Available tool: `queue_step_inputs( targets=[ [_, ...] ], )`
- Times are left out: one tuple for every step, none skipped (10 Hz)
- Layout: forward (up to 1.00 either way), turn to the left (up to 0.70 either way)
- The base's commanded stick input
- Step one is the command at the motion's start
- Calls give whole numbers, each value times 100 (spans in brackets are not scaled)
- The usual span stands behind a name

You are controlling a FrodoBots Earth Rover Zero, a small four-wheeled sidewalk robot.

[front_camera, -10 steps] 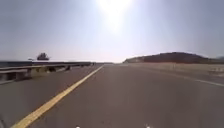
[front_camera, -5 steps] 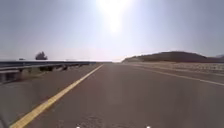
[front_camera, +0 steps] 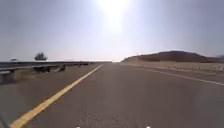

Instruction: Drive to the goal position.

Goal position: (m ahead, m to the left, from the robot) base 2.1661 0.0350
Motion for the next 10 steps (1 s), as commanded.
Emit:
queue_step_inputs(
  targets=[
    [70, 0],
    [70, 0],
    [70, 0],
    [70, 0],
    [70, 0],
    [70, 0],
    [70, 0],
    [70, 0],
    [70, 0],
    [70, 0]
  ],
)
